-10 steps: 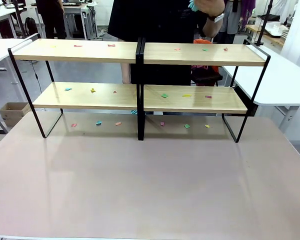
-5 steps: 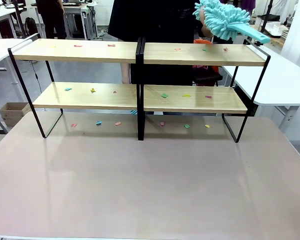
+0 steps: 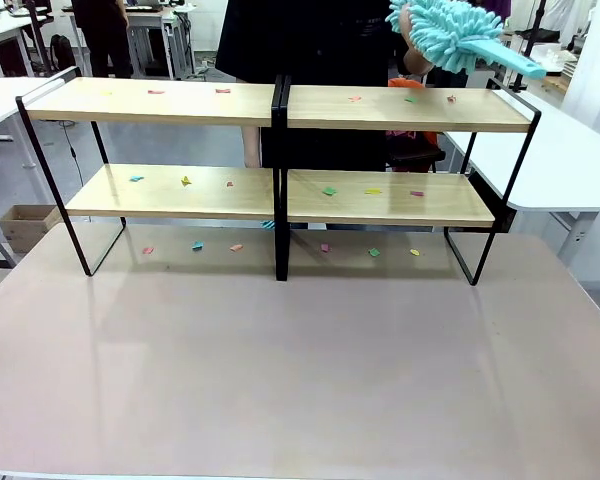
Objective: Clean the shelves.
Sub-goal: Pick up the Duster when the human hands it over.
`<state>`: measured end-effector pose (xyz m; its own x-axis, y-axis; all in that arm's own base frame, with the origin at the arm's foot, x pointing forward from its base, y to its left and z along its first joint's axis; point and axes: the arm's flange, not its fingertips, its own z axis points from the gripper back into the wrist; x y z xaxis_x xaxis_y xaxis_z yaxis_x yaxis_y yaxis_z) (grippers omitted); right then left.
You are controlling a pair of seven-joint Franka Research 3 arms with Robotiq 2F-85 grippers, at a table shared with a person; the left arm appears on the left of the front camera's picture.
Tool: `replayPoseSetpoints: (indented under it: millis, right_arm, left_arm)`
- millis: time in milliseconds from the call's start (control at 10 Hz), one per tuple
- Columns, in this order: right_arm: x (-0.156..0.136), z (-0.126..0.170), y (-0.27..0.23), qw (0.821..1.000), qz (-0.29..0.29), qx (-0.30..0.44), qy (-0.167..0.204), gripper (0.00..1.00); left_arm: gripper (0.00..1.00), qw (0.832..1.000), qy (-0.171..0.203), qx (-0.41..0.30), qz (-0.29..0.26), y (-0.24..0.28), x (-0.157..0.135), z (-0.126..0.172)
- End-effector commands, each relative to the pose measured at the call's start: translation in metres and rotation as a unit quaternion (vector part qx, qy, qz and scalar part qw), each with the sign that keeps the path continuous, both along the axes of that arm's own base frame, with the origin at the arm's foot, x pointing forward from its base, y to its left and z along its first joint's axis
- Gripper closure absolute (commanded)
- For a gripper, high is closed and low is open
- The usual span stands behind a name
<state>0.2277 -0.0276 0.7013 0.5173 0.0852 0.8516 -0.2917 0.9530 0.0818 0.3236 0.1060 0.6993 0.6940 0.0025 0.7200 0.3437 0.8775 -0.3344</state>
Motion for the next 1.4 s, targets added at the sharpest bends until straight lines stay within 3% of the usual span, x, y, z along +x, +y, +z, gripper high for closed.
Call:
replayPoseSetpoints:
  millis: [0, 100, 200, 400, 600, 800, 900, 1000, 1100, 1200, 1300]
  right_arm:
    - [0.0, 0.0, -0.002, 1.0, -0.005, -0.001, 0.001, 0.0]
    - [0.0, 0.0, 0.0, 1.0, 0.0, 0.0, 0.0, 0.0]
    - [0.026, 0.005, 0.008, 0.994, 0.1, 0.02, 0.045, 0.0]
    - [0.06, 0.024, 0.022, 0.981, 0.169, 0.069, 0.06, 0.0]
    - [0.1, 0.028, 0.041, 0.95, 0.191, 0.192, 0.154, 0.0]
    - [0.147, 0.007, 0.065, 0.925, 0.117, 0.239, 0.272, 0.0]
    - [0.147, 0.012, 0.067, 0.953, 0.019, 0.242, 0.181, 0.0]
    - [0.127, 0.002, 0.062, 0.939, 0.168, 0.217, 0.207, 0.0]
    - [0.152, -0.005, 0.061, 0.939, 0.116, 0.237, 0.222, 0.0]
    - [0.174, -0.01, 0.058, 0.898, 0.09, 0.291, 0.317, 0.0]
    - [0.2, -0.016, 0.055, 0.854, 0.084, 0.356, 0.369, 0.0]
  left_arm:
    - [0.0, 1.0, 0.0, -0.001, -0.001, 0.0, -0.002, 0.0]
    - [0.0, 1.0, 0.0, -0.001, -0.001, 0.0, -0.002, 0.0]
    - [0.0, 1.0, 0.0, -0.001, -0.001, 0.0, -0.002, 0.0]
    - [0.0, 1.0, 0.0, -0.001, -0.001, 0.0, -0.002, 0.0]
    - [0.0, 1.0, 0.0, -0.001, -0.001, 0.0, -0.002, 0.0]
    - [0.0, 1.0, 0.0, -0.001, -0.001, 0.0, -0.002, 0.0]
    - [0.0, 1.0, 0.0, -0.001, -0.001, 0.0, -0.002, 0.0]
    - [0.0, 1.0, 0.0, -0.001, -0.001, 0.0, -0.002, 0.0]
    - [0.0, 1.0, 0.0, -0.001, -0.001, 0.0, -0.002, 0.0]
    - [0.0, 1.0, 0.0, -0.001, -0.001, 0.0, -0.002, 0.0]
    - [0.0, 1.0, 0.0, -0.001, -0.001, 0.0, -0.002, 0.0]
